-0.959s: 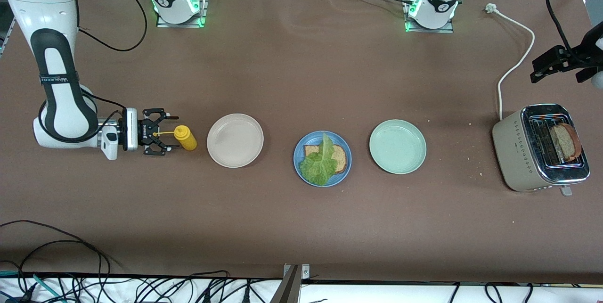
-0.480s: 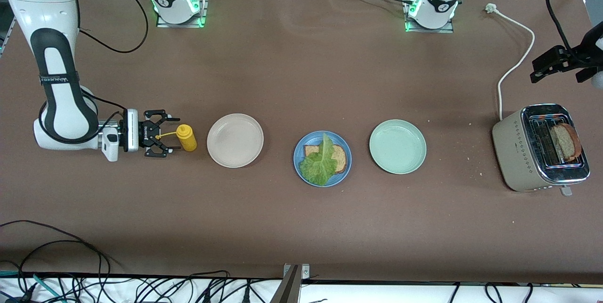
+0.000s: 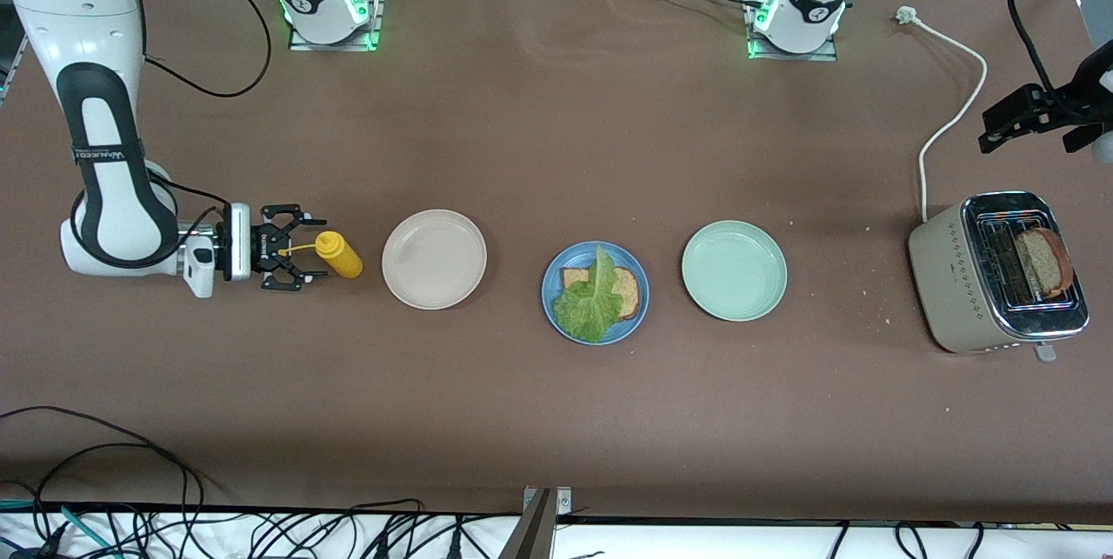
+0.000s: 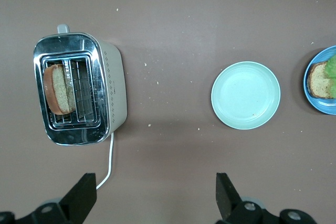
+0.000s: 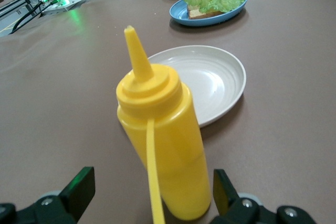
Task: Make sandwich in blue plate with both arms
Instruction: 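Close the right gripper on the mustard bottle and lift it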
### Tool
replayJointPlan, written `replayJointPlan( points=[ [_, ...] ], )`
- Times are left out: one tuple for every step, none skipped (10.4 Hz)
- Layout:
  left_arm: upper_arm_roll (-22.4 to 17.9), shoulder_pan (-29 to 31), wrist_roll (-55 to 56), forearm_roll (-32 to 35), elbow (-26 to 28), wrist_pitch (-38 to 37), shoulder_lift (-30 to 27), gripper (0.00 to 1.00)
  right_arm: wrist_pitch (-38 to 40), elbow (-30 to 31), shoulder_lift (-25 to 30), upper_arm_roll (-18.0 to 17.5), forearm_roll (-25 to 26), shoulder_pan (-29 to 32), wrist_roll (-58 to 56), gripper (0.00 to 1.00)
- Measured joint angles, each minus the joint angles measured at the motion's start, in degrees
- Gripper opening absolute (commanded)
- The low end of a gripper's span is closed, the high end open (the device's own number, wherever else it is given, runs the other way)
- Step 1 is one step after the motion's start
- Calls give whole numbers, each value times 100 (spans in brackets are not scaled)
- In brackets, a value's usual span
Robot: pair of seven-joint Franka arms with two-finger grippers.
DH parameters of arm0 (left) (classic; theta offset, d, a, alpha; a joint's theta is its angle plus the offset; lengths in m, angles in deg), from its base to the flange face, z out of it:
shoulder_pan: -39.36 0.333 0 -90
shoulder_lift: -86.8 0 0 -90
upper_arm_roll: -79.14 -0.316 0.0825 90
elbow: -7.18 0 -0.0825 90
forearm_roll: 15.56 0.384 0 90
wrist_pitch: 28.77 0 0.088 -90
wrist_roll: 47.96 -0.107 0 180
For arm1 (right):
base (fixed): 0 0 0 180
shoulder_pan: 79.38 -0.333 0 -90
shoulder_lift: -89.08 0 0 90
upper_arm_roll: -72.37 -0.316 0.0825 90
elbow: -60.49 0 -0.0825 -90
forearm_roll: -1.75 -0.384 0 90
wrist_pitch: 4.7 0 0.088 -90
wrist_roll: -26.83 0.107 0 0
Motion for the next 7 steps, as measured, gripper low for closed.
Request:
replayJointPlan(
  points=[
    [0,1,0,0,0,0,0,100,0,0,-24,29,0,35,-31,100],
    [0,6,0,0,0,0,0,100,-1,-5,-41,67,0,60,-41,100],
    [0,12,0,0,0,0,0,100,-12,-37,-50,103,0,75,-59,100],
    [0,16,0,0,0,0,0,100,-38,-93,-51,136,0,98,-59,100],
    [0,18,0,0,0,0,0,100,-39,-119,-60,177,0,126,-59,100],
    [0,21,0,0,0,0,0,100,-38,-117,-107,201,-2,154,-59,100],
    [0,24,0,0,0,0,0,100,-38,-116,-200,204,-155,181,-152,100]
  ],
)
